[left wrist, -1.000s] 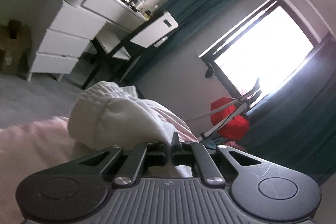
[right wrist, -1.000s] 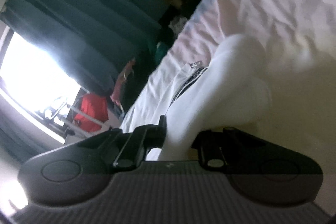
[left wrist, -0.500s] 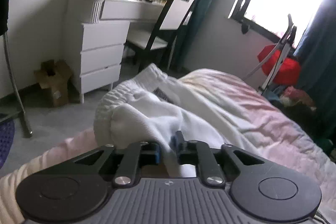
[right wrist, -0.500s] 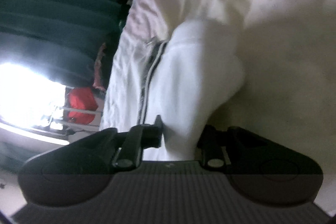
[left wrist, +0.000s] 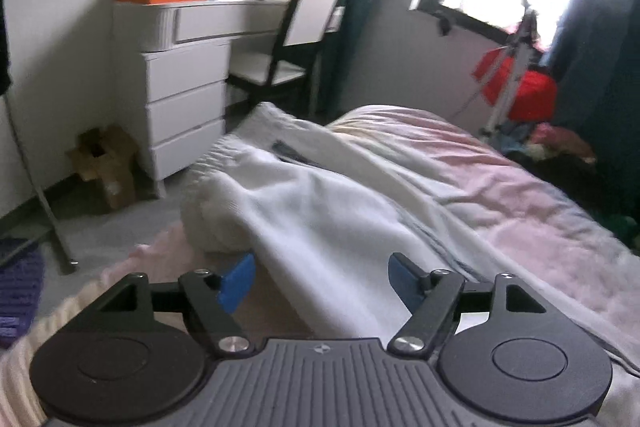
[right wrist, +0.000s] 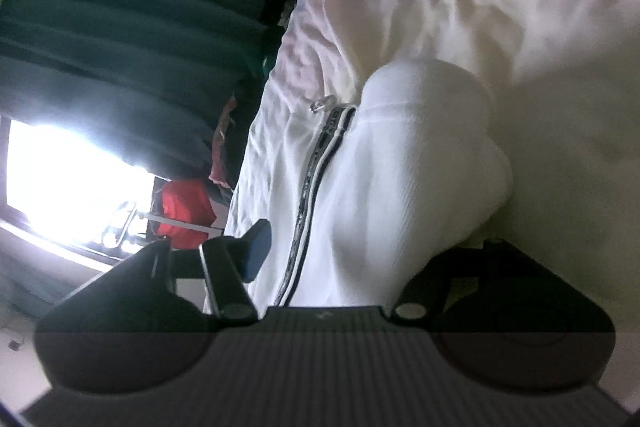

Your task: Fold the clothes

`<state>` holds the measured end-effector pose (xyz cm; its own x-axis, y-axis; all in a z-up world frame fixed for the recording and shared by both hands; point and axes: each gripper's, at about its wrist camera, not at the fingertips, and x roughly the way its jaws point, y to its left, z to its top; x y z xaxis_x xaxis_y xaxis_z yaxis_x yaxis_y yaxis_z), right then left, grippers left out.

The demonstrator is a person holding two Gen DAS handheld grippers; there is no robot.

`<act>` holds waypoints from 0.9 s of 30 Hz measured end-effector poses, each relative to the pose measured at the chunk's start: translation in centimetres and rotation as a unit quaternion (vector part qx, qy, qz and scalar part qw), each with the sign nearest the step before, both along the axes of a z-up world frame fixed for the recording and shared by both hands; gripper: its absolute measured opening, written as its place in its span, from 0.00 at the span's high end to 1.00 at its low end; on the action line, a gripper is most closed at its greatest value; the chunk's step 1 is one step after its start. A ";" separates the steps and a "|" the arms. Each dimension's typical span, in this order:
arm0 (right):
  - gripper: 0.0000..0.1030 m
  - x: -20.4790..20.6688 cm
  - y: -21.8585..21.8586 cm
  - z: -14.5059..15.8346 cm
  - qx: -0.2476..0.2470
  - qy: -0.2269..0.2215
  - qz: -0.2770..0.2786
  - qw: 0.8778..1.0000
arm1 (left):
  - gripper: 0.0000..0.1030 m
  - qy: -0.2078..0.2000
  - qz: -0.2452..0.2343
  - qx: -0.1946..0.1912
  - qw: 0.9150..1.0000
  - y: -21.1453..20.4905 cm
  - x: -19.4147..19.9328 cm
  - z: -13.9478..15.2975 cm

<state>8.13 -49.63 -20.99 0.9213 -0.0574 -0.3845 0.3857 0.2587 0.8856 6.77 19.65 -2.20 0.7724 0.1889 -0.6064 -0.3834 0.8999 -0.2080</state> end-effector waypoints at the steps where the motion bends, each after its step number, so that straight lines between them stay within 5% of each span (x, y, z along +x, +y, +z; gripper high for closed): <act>1: 0.38 0.1 -0.1 -0.1 -0.005 0.001 0.001 1.000 | 0.25 -0.005 -0.011 0.000 1.000 -0.6 -0.2 0.0; 6: 0.38 0.6 -0.5 0.8 -0.042 -0.040 0.024 0.998 | 0.23 -0.026 -0.060 0.039 0.997 -3.6 -0.1 0.2; 11: 0.37 0.2 -0.9 1.5 -0.052 -0.116 0.036 0.991 | 0.23 -0.021 -0.084 0.026 0.996 -4.4 1.0 -0.9; 19: 0.41 3.1 -0.2 0.1 -0.072 0.043 0.054 0.995 | 0.23 -0.014 -0.118 0.054 0.991 -7.0 1.8 -2.6; 23: 0.79 4.3 0.8 1.1 -0.135 0.102 0.054 0.984 | 0.20 -0.037 -0.148 0.054 0.987 -8.6 1.9 -3.3; 27: 0.89 3.5 1.5 3.0 -0.189 0.107 0.032 0.976 | 0.19 -0.050 -0.178 0.057 0.981 -10.7 2.9 -4.9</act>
<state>11.65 -48.11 -18.00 0.8286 -0.1779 -0.5309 0.5240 0.5806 0.6232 9.65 8.99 -7.08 0.8566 -0.0427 -0.5142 -0.0222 0.9926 -0.1194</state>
